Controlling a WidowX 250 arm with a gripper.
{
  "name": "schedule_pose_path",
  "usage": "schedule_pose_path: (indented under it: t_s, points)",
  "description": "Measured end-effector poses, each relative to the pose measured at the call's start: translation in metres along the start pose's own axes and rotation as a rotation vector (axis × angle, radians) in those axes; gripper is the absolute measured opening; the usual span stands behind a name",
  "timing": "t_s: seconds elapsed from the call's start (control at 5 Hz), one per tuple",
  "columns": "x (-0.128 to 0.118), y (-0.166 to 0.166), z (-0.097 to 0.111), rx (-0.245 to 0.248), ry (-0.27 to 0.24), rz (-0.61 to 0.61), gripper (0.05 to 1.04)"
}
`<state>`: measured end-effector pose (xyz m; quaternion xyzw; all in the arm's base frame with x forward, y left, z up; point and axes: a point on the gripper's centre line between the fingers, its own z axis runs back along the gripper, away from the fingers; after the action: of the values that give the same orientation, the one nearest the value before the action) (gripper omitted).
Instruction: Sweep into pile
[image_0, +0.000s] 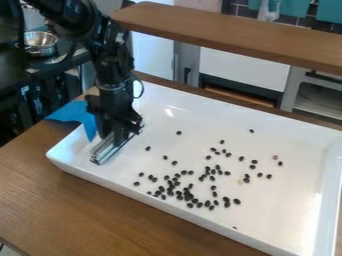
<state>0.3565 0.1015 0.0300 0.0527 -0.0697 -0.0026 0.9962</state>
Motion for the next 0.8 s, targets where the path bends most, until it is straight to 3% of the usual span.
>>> schedule_pose_path:
  t_s: [0.4, 0.8]
  points:
    - [-0.015, -0.007, -0.001, -0.004, 0.027, -0.037, 0.338]
    - [-0.028, -0.043, 0.004, -0.022, 0.071, -0.045, 0.338]
